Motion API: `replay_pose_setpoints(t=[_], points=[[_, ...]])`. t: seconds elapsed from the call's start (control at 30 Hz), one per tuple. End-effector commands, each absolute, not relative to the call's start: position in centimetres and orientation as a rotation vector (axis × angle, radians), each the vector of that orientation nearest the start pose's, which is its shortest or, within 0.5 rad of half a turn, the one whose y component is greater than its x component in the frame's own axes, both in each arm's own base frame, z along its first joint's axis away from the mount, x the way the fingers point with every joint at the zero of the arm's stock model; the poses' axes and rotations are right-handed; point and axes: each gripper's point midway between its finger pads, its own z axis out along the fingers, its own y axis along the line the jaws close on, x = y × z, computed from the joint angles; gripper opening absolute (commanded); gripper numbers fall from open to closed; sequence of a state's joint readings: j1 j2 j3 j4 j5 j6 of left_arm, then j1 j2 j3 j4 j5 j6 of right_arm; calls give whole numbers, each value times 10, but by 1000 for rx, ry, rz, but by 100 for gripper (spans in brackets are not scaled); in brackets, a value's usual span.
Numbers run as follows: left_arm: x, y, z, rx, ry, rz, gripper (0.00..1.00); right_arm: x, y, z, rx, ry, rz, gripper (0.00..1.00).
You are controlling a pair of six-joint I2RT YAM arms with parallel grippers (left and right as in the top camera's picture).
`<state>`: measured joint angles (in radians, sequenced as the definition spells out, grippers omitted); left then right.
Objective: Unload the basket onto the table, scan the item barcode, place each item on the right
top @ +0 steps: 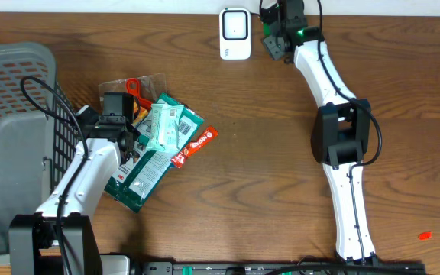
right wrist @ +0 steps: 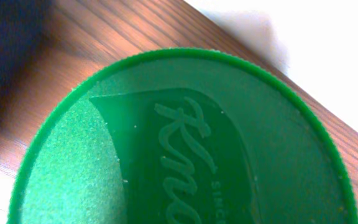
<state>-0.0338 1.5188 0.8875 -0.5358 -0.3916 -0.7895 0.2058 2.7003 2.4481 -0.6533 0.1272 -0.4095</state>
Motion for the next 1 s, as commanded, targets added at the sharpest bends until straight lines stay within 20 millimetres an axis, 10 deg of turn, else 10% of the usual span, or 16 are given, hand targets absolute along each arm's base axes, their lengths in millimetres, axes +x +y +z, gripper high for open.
replay_pose_setpoints(t=[0.0, 0.63, 0.97], points=[[331, 59, 63, -1093, 2372, 279, 89, 640, 71, -3, -756, 2480, -418, 48], [331, 59, 63, -1093, 2372, 279, 89, 620, 98, -17, -660, 2582, -131, 99], [331, 59, 62, -1093, 2372, 279, 89, 624, 114, -13, -361, 2604, 63, 99]])
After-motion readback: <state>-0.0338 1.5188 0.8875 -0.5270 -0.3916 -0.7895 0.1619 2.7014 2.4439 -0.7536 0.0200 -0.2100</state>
